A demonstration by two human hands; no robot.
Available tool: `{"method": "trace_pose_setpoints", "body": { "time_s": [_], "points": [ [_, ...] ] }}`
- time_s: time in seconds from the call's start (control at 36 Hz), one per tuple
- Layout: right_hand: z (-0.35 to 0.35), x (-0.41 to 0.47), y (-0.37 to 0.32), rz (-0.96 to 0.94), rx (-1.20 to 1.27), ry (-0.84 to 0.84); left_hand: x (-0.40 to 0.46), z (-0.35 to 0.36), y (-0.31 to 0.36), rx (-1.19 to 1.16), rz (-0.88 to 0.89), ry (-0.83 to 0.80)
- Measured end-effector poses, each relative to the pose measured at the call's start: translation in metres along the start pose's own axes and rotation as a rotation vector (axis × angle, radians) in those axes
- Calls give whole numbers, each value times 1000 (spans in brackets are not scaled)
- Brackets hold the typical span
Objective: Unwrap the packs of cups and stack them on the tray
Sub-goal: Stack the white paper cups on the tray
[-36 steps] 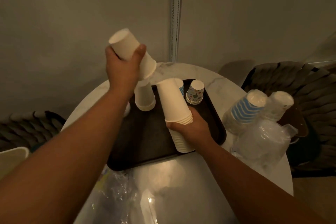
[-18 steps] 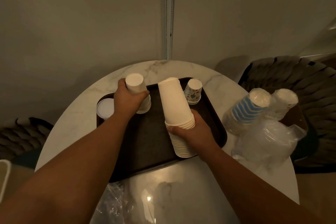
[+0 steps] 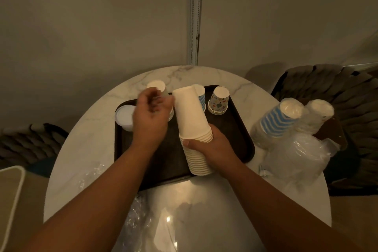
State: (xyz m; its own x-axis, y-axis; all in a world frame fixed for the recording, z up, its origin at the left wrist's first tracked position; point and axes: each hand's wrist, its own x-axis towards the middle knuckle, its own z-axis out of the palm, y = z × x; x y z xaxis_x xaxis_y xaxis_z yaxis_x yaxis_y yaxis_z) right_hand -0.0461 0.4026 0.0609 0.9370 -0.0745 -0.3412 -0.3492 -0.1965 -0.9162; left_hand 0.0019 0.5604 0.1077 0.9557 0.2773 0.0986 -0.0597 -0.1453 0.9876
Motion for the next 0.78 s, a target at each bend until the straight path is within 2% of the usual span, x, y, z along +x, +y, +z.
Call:
{"method": "trace_pose_setpoints", "body": {
  "time_s": [0.06,0.11,0.31,0.5,0.64,0.72,0.78],
  "points": [
    [4,-3,-3,-4,-17,-18,-6,10,9,-117,-152,-153],
    [8,-7,-5,-22,-57,-33,-8,17,10,-167,-240,-179],
    [7,-19,-10,-54,-115,-24,-16,24,9,-96,-244,-65],
    [5,-23,-9,-119,-165,62,-12,35,13,-52,-235,95],
    [-2,-20,-2,-91,-174,87,31,21,45,-97,-74,157],
    [-6,-16,2,-78,-154,106,68,4,65,1,133,153],
    [-8,-13,1,-75,-141,119,86,-1,66,88,205,124]
  ]
}}
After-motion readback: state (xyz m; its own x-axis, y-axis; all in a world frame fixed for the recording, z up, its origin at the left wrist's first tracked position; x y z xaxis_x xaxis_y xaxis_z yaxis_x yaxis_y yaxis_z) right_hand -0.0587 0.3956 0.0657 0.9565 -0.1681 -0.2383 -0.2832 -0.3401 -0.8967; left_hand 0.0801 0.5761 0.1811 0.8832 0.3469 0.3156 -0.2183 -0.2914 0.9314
